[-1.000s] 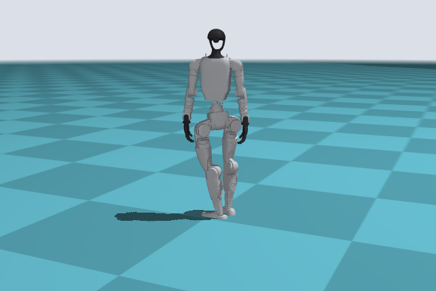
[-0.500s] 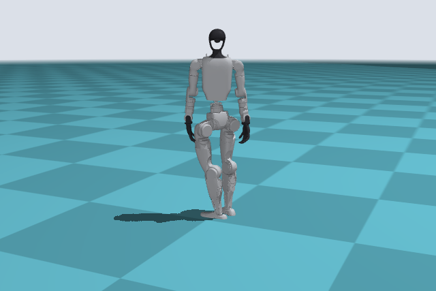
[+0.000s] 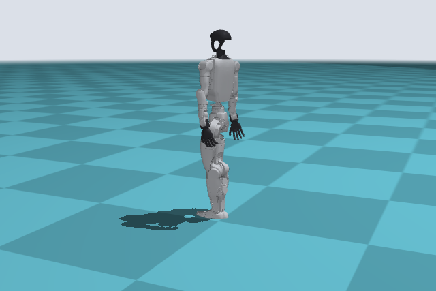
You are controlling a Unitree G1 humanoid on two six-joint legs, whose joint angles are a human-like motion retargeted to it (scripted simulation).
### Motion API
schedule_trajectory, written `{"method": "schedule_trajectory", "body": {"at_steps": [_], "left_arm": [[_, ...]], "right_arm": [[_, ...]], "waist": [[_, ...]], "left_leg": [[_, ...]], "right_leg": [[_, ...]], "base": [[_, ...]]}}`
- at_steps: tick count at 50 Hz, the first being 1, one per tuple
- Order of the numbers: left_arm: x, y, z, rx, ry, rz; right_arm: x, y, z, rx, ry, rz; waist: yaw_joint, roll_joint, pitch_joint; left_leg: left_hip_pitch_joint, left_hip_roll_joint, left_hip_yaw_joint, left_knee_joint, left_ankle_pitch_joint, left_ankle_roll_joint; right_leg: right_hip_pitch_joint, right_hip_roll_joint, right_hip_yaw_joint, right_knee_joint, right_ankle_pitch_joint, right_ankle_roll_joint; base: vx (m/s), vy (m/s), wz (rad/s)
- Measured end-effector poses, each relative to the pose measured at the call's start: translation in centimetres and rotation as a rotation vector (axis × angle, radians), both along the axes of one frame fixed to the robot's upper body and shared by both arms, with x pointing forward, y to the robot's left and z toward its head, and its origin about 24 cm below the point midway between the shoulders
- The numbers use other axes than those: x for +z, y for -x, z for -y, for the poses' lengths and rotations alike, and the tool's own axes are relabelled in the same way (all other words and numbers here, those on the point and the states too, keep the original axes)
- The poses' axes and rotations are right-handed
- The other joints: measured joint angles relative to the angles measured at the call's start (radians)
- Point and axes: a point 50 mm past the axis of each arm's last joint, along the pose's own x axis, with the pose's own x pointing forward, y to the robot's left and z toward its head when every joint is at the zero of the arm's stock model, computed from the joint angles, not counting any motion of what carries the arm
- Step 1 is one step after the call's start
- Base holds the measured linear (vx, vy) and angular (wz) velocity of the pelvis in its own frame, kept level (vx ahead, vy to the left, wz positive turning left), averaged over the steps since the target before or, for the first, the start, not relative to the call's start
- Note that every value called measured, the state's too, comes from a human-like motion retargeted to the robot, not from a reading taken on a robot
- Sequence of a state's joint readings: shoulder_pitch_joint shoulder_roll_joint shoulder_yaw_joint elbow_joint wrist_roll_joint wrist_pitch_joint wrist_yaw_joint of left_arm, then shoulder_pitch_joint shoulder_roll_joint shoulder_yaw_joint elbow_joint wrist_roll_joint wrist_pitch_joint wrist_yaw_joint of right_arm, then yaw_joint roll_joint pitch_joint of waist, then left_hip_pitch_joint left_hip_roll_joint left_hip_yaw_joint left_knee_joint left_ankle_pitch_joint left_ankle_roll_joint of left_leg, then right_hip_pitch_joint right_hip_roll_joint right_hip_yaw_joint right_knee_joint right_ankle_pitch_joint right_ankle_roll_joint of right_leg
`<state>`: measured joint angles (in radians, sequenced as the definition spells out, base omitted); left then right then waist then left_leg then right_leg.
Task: In place motions
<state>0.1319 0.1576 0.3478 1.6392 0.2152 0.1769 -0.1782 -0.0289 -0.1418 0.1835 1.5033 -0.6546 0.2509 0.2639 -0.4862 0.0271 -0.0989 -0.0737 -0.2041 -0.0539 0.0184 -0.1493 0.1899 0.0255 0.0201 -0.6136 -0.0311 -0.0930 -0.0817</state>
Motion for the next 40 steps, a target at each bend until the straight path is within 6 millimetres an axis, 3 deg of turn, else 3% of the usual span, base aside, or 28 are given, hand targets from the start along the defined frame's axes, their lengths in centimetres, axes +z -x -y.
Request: {"method": "schedule_trajectory", "body": {"at_steps": [2,3,10,17,24,29,37,40], "left_arm": [[0.1,0.8,0.5,0.005,0.003,-0.016],[0.1,1.2,0.9,0.008,0.012,-0.024],[0.3,2.7,3.3,0.085,0.083,-0.043],[0.2,2.5,4.6,0.183,0.11,-0.023],[0.2,2.3,3.6,0.125,0.082,-0.025],[0.2,1.3,2.4,0.044,0.071,-0.049],[-0.1,-2.4,-1.0,-0.355,0.035,-0.045],[-0.2,-4.0,-1.8,-0.473,0.005,-0.016]], "right_arm": [[-0.1,-0.5,-0.3,0.046,-0.01,0.024],[-0.2,-0.6,-0.5,0.035,-0.025,0.042],[-0.4,-1.1,-2.6,-0.194,-0.118,0.091],[-0.5,-1.6,-2.5,-0.154,-0.126,0.133],[-0.4,0.1,-1.4,-0.21,-0.066,0.114],[-0.2,2.0,0.0,-0.262,0.03,0.095],[0.5,5.7,1.6,-0.386,0.091,-0.027],[0.8,6.7,1.7,-0.455,0.103,-0.056]], "waist": [[0.207,-0.014,0.005],[0.231,-0.015,0.008],[0.219,-0.038,0.026],[0.238,-0.049,0.036],[0.249,-0.049,0.04],[0.303,-0.03,0.046],[0.445,-0.02,0.049],[0.39,-0.02,0.051]], "left_leg": [[0.016,0.04,0.186,-0.03,-0.016,-0.007],[0.016,0.045,0.2,-0.032,-0.016,-0.009],[-0.008,0.048,0.174,-0.014,0.0,-0.028],[-0.008,0.07,0.226,-0.021,-0.002,-0.036],[-0.004,0.083,0.298,-0.034,-0.006,-0.024],[0.022,0.075,0.391,-0.07,-0.02,0.021],[0.068,0.069,0.58,-0.106,-0.072,0.048],[0.057,0.083,0.533,-0.103,-0.046,0.035]], "right_leg": [[-0.023,0.009,0.186,0.037,-0.005,-0.004],[-0.022,0.001,0.199,0.041,-0.005,0.006],[-0.015,-0.01,0.168,0.035,-0.004,0.004],[-0.043,-0.011,0.228,0.05,0.011,0.004],[-0.062,0.009,0.301,0.053,0.027,-0.001],[-0.077,0.06,0.398,0.062,0.04,-0.012],[-0.102,0.122,0.588,0.081,0.07,-0.022],[-0.094,0.104,0.542,0.074,0.064,-0.017]], "base": [[-0.01,0.05,-3.25],[-0.02,0.03,-1.36],[-0.01,0.01,0.18],[-0.03,-0.03,-0.47],[0.0,-0.05,-0.61],[0.01,-0.06,-1.13],[0.01,-0.03,-1.35],[0.0,0.0,1.47]]}}
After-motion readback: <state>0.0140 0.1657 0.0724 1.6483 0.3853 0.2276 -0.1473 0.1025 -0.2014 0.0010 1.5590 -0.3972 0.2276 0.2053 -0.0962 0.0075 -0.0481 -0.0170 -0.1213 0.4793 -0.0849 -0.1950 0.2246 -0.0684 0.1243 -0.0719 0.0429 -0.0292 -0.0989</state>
